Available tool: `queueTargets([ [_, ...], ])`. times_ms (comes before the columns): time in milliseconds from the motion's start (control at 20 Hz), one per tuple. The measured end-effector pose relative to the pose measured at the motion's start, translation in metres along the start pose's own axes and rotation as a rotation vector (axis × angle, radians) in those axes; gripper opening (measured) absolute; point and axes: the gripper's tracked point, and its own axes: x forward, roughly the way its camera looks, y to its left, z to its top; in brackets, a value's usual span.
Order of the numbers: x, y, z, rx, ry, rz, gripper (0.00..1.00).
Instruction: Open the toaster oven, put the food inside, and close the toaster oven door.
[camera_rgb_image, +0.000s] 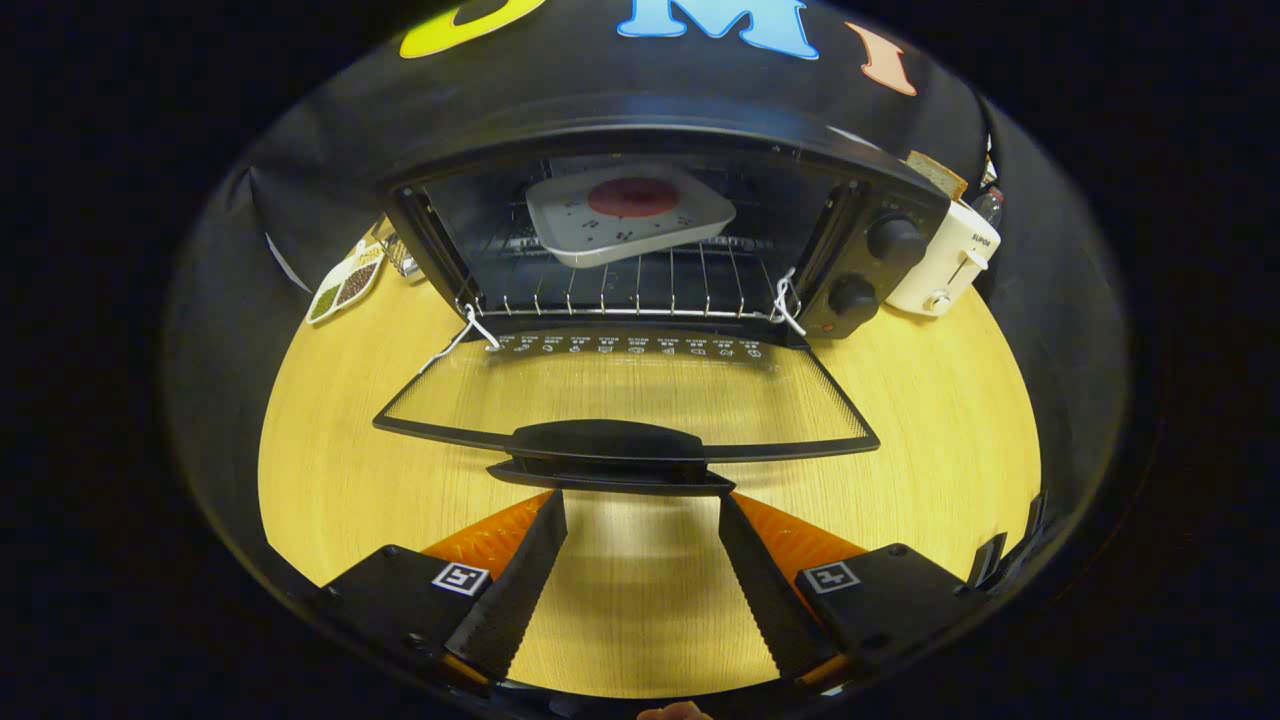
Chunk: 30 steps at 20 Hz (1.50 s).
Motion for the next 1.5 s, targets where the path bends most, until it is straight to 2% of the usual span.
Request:
queueTargets([
  [350,-0.046,0.001,0.051,-0.060,-0.271,0.019,0.98],
  [550,-0.085,-0.014,0.096,-0.133,-0.455,0.016,0.98],
  [700,-0.136,-0.029,0.129,-0.193,-0.640,-0.008,0.98],
  [950,-0.214,-0.071,0.156,-0.152,-0.846,-0.026,0.98],
  [1100,-0.243,-0.114,0.149,-0.092,-0.904,-0.065,0.98],
  [1250,-0.261,-0.167,0.134,-0.049,-0.924,-0.150,0.98],
  [1500,-0.260,-0.220,0.109,0.028,-0.881,-0.241,0.98],
])
